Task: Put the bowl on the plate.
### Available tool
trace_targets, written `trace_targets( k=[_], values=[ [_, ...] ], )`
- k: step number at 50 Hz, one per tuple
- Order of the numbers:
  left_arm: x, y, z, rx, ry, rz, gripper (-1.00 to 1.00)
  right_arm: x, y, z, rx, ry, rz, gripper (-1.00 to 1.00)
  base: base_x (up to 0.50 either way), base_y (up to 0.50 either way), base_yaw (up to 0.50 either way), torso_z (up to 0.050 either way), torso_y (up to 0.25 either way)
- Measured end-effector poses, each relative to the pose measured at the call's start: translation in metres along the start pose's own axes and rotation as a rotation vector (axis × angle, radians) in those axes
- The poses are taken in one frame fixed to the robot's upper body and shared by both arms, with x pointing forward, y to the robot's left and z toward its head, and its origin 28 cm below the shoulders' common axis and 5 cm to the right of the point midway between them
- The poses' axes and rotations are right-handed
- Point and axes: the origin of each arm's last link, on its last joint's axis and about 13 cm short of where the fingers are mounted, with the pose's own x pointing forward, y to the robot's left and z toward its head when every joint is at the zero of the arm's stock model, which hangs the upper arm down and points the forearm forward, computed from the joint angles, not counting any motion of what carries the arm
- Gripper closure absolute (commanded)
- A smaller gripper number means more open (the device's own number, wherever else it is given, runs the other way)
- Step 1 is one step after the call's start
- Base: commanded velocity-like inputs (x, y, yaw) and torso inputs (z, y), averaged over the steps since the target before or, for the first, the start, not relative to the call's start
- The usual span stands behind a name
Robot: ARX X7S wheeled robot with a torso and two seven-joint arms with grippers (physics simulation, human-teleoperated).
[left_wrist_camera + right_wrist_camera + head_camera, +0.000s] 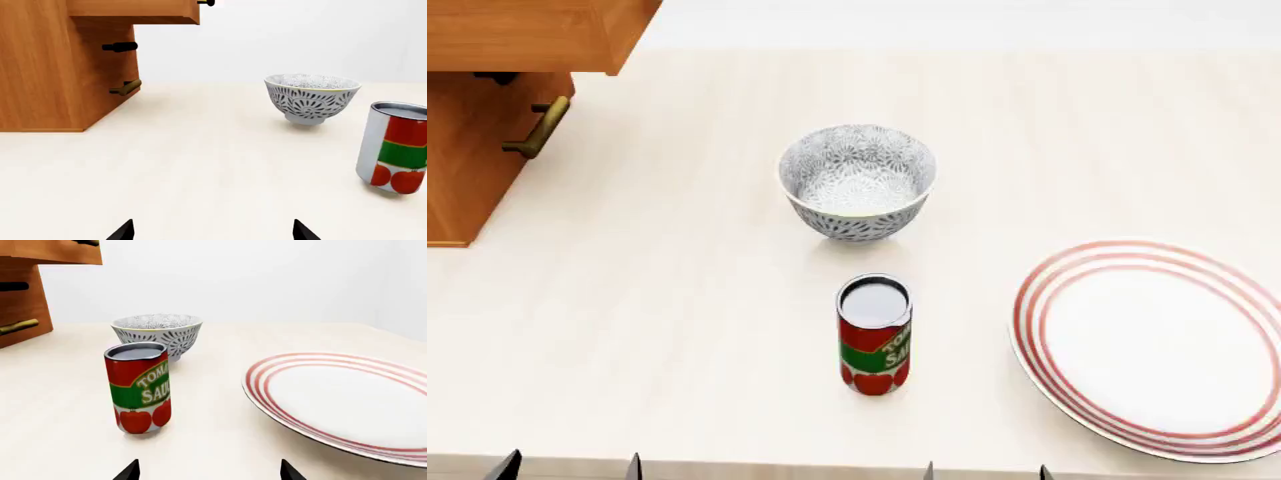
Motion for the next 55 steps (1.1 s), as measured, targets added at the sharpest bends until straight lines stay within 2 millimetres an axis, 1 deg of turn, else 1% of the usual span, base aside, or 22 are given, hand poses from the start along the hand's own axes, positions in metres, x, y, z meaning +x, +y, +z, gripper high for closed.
trace_targets(
  k=[4, 12, 17, 20, 27, 45, 55],
  values=[
    [0.0, 0.0, 0.0, 0.004, -0.002, -0.005, -1.0, 0.0, 0.0, 0.001, 0.007, 0.002, 0.004, -1.0, 0.0, 0.0, 0.0, 0.0, 0.0],
    [-0.001, -0.002, 0.01, 0.015, -0.004, -0.022, -1.0, -0.002, 0.002, 0.006, -0.003, 0.022, 0.003, -1.0, 0.0, 0.0, 0.0, 0.0, 0.0],
    [-0.002, -0.003, 0.009, 0.018, -0.006, -0.033, -1.0, -0.001, 0.001, 0.011, -0.01, 0.03, -0.006, -1.0, 0.0, 0.0, 0.0, 0.0, 0.0],
    [-0.002, -0.003, 0.014, 0.018, -0.008, -0.039, -1.0, 0.0, 0.0, 0.015, -0.015, 0.031, -0.014, -1.0, 0.0, 0.0, 0.0, 0.0, 0.0],
    [0.0, -0.003, 0.024, 0.023, -0.022, -0.049, -1.0, 0.004, -0.006, 0.026, -0.024, 0.019, -0.034, -1.0, 0.0, 0.0, 0.0, 0.0, 0.0],
    [0.008, 0.003, 0.027, 0.022, -0.059, -0.022, -1.0, 0.018, -0.021, 0.05, -0.029, -0.016, -0.09, -1.0, 0.0, 0.0, 0.0, 0.0, 0.0],
    [0.011, 0.006, 0.033, 0.021, -0.081, -0.001, -1.0, 0.022, -0.028, 0.057, -0.023, -0.02, -0.126, -1.0, 0.0, 0.0, 0.0, 0.0, 0.0]
  ],
)
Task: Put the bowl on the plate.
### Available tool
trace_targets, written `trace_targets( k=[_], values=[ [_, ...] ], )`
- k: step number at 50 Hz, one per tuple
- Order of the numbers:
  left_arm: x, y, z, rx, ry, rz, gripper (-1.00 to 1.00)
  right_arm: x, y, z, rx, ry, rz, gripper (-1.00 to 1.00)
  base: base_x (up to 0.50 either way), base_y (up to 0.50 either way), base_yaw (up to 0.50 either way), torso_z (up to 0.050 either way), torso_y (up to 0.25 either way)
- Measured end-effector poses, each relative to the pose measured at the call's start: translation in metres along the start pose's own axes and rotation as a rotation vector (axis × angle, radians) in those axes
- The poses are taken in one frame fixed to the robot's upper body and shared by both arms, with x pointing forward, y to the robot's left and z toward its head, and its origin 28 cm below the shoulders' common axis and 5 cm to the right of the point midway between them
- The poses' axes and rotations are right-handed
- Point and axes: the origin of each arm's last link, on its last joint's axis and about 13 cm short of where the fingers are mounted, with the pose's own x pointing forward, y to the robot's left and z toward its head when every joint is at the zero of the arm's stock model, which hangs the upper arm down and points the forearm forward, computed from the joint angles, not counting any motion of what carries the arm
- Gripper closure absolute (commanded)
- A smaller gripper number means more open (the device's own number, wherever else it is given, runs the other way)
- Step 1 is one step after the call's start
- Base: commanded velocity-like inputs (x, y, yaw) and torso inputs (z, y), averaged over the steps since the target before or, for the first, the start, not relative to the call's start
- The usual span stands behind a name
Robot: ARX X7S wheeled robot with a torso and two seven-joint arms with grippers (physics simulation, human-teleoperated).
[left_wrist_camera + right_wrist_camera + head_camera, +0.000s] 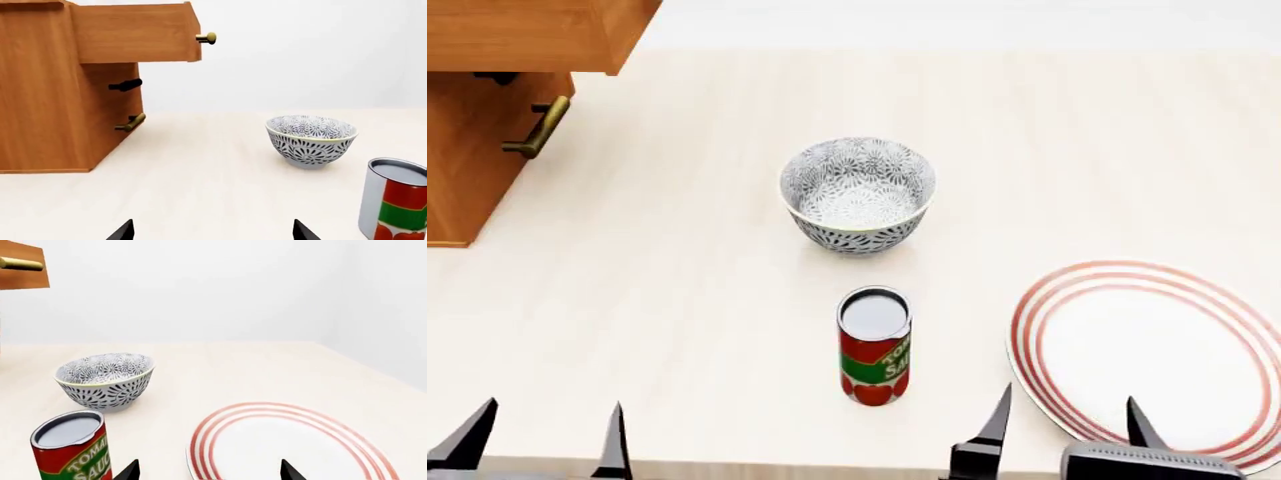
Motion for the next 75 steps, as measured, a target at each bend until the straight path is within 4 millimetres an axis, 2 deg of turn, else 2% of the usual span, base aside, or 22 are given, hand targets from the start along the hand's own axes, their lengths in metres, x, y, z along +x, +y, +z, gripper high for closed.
trace_targets(
  k=[37, 75],
  values=[
    [0.005, 0.002, 0.003, 0.02, -0.02, 0.006, -1.0, -0.001, -0.011, 0.015, 0.028, -0.032, 0.014, -1.0, 0.09, 0.0, 0.0, 0.0, 0.0],
    [0.007, 0.003, 0.002, 0.024, -0.012, 0.001, -1.0, 0.003, -0.013, 0.016, 0.04, -0.024, 0.02, -1.0, 0.14, 0.0, 0.0, 0.0, 0.0]
  ],
)
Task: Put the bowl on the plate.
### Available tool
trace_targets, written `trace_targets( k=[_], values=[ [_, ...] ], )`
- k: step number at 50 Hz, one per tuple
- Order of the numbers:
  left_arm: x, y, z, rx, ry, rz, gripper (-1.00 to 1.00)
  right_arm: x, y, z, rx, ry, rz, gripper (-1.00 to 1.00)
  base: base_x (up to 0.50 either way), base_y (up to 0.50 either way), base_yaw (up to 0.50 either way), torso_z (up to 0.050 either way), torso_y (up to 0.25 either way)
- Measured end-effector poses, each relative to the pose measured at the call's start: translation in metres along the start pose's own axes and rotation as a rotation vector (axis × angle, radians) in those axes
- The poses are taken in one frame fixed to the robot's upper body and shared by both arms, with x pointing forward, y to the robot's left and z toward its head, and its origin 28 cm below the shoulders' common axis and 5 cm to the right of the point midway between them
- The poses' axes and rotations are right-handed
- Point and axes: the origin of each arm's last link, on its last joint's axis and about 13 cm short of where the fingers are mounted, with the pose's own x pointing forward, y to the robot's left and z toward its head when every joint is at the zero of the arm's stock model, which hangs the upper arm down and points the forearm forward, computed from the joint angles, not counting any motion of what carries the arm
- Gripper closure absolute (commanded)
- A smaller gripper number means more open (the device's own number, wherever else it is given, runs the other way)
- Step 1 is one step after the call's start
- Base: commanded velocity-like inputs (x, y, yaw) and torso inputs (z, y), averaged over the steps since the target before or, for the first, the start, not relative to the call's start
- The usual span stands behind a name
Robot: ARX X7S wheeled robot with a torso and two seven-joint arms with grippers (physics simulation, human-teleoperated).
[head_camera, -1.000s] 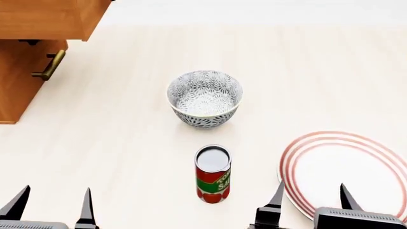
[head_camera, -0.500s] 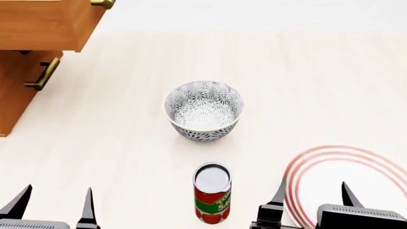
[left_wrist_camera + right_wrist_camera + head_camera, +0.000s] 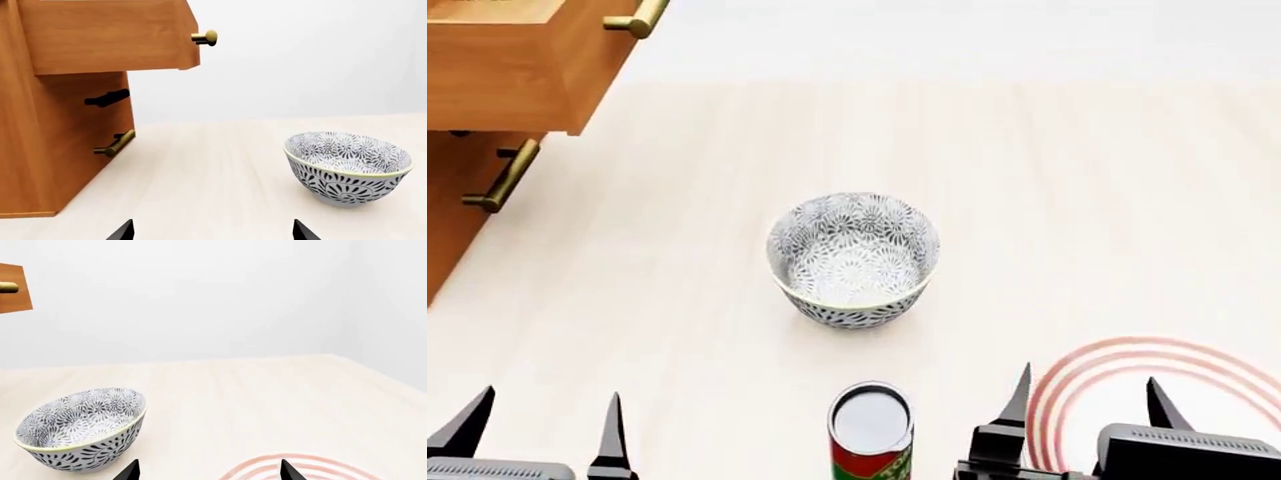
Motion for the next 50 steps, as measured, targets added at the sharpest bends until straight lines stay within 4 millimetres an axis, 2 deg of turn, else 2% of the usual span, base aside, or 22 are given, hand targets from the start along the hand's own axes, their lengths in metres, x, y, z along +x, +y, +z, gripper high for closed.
trace_targets(
  k=[50],
  values=[
    [-0.0005, 0.0003, 0.0017, -0.002, -0.006, 0.002, -1.0, -0.0003, -0.0003, 0.0031, 0.008, 0.01, 0.023, -1.0, 0.14, 0.0, 0.0, 0.0, 0.0]
  ],
)
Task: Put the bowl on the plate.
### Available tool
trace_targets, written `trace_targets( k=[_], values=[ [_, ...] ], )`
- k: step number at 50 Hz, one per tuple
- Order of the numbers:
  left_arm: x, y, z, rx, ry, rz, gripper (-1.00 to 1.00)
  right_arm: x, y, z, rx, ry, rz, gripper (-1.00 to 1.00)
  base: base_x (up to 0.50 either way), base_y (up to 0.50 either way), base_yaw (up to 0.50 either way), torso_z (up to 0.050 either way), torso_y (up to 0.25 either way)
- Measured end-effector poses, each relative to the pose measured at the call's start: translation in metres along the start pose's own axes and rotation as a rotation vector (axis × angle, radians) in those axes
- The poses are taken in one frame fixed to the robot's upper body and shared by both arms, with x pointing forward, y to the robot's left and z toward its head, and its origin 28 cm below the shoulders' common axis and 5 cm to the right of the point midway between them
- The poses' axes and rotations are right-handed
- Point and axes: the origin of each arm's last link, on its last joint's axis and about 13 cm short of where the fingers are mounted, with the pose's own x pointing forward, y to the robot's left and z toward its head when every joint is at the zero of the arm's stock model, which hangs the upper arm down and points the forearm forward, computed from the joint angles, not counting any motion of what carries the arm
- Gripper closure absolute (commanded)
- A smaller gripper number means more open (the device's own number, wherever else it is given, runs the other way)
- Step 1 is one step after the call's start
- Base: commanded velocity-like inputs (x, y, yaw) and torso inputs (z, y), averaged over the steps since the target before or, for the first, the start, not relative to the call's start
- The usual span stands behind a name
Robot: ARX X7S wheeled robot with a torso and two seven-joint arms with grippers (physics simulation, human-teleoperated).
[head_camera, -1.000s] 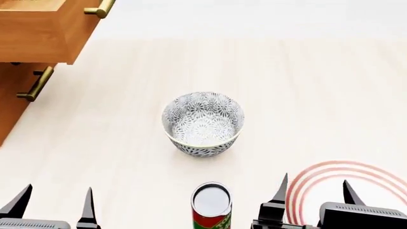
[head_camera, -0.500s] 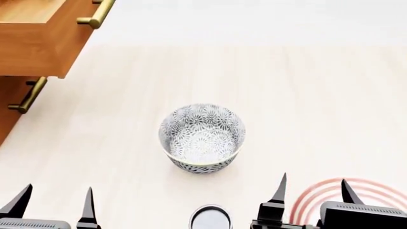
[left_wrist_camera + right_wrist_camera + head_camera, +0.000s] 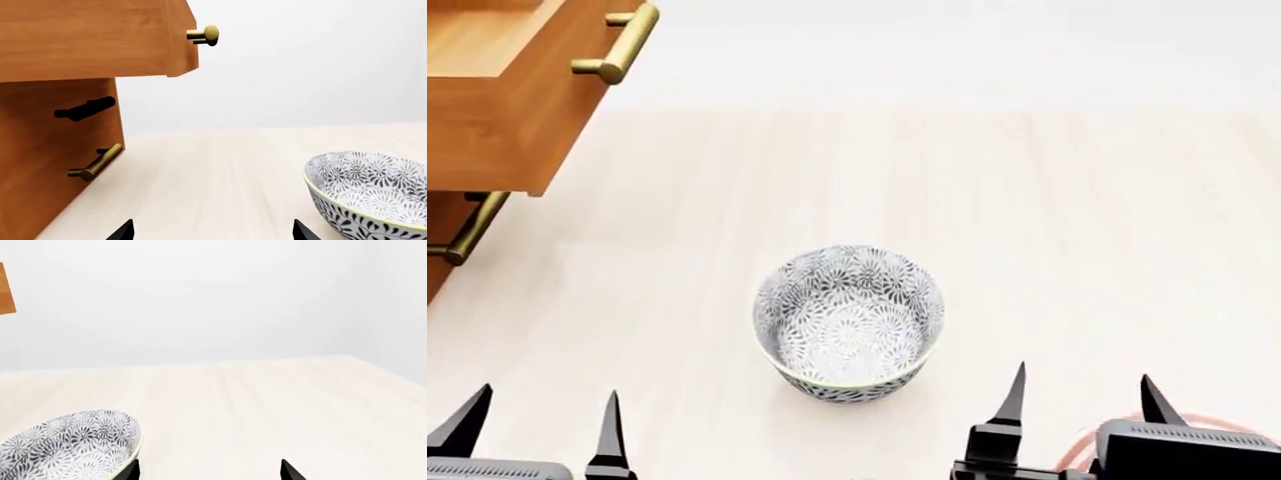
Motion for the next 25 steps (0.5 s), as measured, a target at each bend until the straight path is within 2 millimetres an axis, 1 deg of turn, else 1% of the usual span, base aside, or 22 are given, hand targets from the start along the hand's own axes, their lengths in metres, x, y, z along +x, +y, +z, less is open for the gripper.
trace_targets(
  k=[7, 16, 20, 25],
  values=[
    [0.0, 0.0, 0.0, -0.001, -0.001, 0.001, -1.0, 0.0, 0.0, 0.0, 0.001, 0.003, 0.002, -1.0, 0.12, 0.0, 0.0, 0.0, 0.0],
    [-0.001, 0.001, 0.0, -0.001, -0.002, 0.002, -1.0, 0.001, 0.001, 0.002, -0.007, 0.015, 0.007, -1.0, 0.01, 0.0, 0.0, 0.0, 0.0],
    [-0.001, 0.001, 0.0, -0.001, -0.003, 0.003, -1.0, 0.002, 0.002, 0.005, -0.01, 0.028, 0.014, -1.0, 0.0, 0.0, 0.0, 0.0, 0.0],
    [-0.001, 0.001, 0.0, -0.001, -0.004, 0.003, -1.0, 0.004, 0.004, 0.014, -0.012, 0.039, 0.037, -1.0, 0.0, 0.0, 0.0, 0.0, 0.0]
  ],
)
